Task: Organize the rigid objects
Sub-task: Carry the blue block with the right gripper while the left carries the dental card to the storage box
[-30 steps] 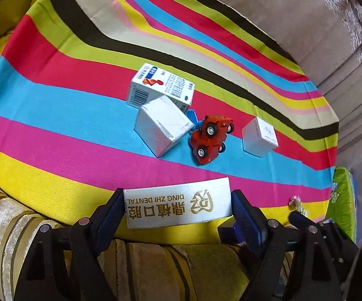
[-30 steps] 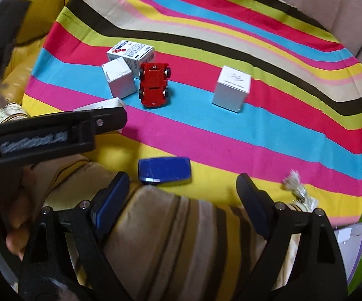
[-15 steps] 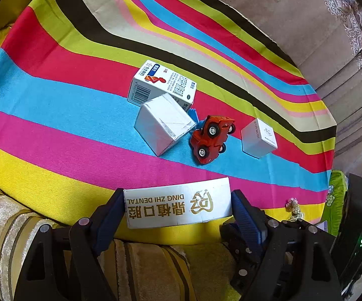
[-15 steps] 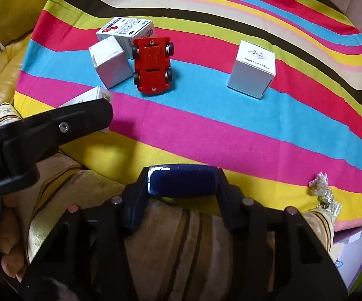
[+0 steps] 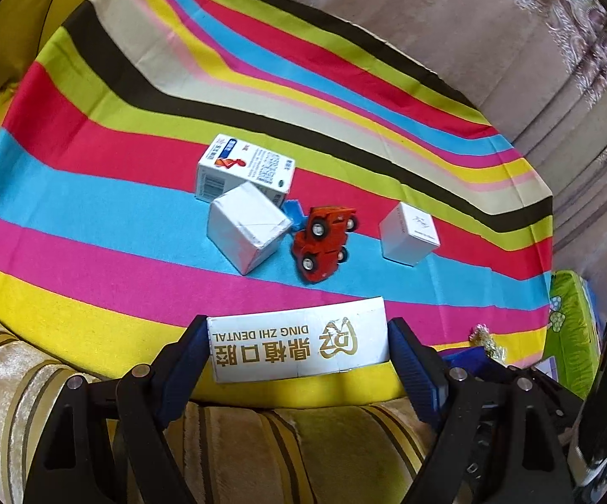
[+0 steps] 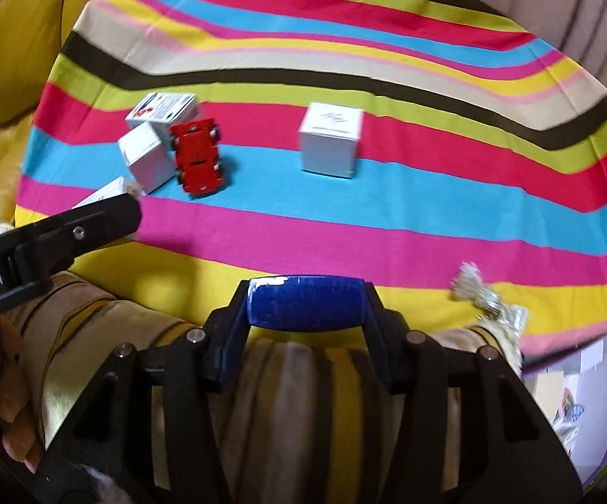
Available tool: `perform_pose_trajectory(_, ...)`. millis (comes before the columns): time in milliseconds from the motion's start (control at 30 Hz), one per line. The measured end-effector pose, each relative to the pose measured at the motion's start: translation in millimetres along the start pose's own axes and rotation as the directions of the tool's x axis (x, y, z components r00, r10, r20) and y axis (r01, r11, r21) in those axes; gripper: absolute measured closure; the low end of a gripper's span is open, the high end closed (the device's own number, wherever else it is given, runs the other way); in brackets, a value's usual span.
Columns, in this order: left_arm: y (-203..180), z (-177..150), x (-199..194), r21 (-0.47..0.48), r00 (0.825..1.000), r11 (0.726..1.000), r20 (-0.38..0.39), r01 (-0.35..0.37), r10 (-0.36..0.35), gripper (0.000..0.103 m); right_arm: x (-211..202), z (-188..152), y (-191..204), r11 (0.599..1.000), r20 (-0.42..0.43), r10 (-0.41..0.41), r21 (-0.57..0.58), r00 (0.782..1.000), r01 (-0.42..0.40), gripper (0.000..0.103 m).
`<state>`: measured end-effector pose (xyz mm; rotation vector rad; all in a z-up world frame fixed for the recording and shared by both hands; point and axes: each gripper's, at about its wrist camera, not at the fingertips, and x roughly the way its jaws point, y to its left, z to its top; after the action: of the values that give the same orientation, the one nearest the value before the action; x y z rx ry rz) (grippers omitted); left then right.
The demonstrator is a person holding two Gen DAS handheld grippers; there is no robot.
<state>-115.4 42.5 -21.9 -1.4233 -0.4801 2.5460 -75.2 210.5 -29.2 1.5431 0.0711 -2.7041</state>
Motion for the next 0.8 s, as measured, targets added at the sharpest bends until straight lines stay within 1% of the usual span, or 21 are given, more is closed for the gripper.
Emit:
perform_pose_trajectory(167, -16.1, -7.5, -8.8, 0.043, 1.000, 0.999, 0.005, 0.016, -0.016, 0.019, -10.1, 6.9, -8.6, 0.999, 0.025, 0.014, 0.039, 1.000, -0.015, 0.049)
perform_pose_trajectory(233, -22.6, -10.7, -12.3, 0.061, 1.000, 0.998, 0.009, 0.018, -0.019, 0.019, -16.8, 4.7, -13.9, 0.999, 0.029, 0.017, 0.046, 0.999, -0.018, 0.049)
perform_pose_trajectory(567, -62.5, -30.4, -18.8, 0.148, 0.998, 0.987, -0.020, 0.066, -0.064, 0.019, -49.1, -14.6, -44.7, 0.995, 0.084, 0.010, 0.093, 0.996, -0.018, 0.049)
perform_pose_trajectory(800, -85.8, -43.1, -18.5, 0.197, 0.995, 0.976, -0.044, 0.093, -0.086, 0.019, -63.8, -28.6, -70.4, 0.990, 0.104, -0.009, 0.140, 0.995, -0.006, 0.049)
